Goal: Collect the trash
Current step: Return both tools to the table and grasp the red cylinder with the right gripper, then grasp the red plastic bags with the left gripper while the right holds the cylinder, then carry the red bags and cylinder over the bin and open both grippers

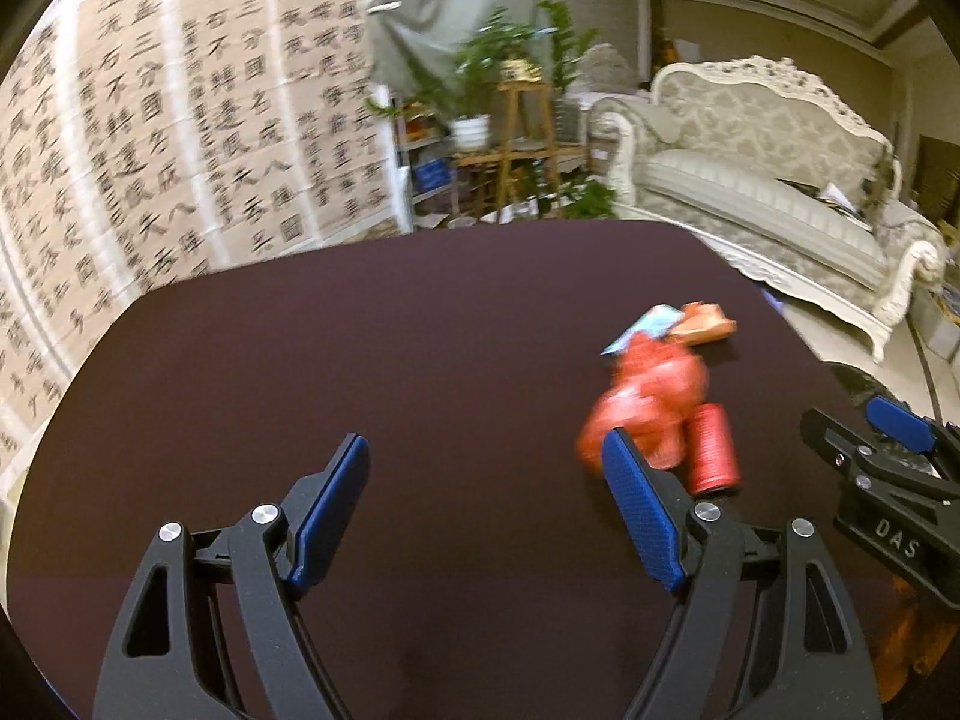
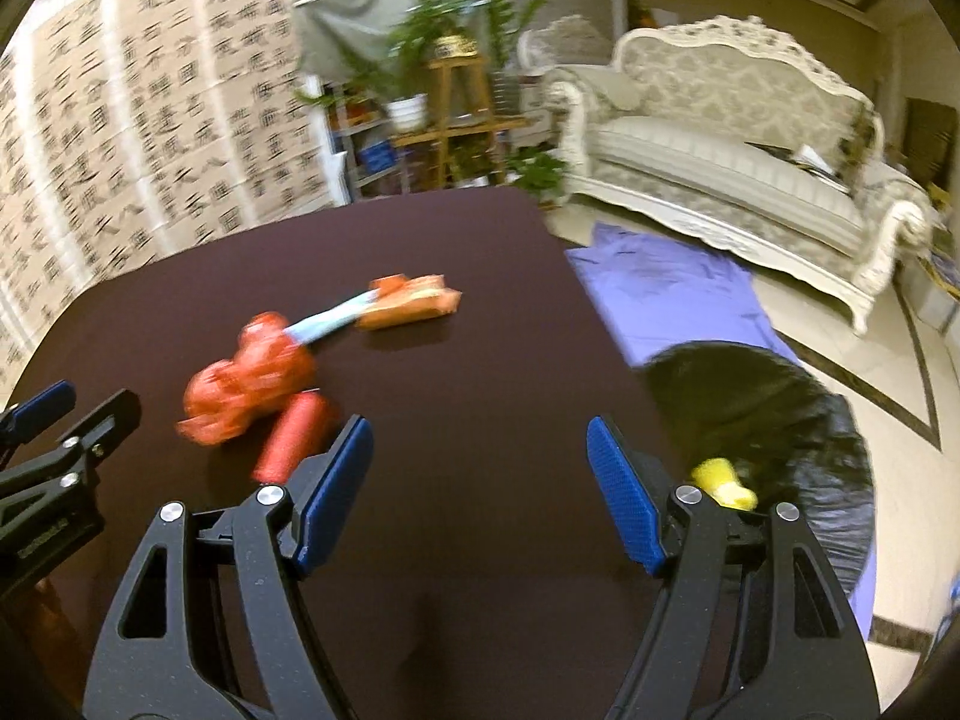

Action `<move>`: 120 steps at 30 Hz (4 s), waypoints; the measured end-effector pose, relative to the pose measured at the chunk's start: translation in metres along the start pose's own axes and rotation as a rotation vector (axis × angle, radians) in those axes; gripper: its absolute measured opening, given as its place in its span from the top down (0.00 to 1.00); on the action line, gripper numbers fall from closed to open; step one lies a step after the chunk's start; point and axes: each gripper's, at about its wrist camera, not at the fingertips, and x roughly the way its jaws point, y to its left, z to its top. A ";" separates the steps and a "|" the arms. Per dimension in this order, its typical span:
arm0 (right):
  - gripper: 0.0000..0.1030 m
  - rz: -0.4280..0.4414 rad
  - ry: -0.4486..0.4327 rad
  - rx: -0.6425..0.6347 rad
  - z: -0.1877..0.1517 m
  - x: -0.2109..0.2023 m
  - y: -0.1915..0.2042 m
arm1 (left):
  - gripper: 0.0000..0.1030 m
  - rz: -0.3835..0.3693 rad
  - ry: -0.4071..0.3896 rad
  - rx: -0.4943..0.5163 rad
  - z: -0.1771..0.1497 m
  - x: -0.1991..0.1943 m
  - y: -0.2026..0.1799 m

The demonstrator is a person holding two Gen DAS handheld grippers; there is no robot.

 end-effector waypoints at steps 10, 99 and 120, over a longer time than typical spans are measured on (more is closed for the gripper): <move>0.41 0.040 0.050 -0.112 -0.001 0.017 0.056 | 0.25 0.036 0.024 -0.062 -0.013 0.003 0.035; 0.78 -0.228 -0.039 0.169 -0.025 -0.044 -0.141 | 0.66 -0.299 -0.048 0.236 0.000 -0.019 -0.168; 0.77 -0.304 -0.020 0.243 -0.030 -0.022 -0.207 | 0.66 -0.327 -0.017 0.351 0.012 0.017 -0.258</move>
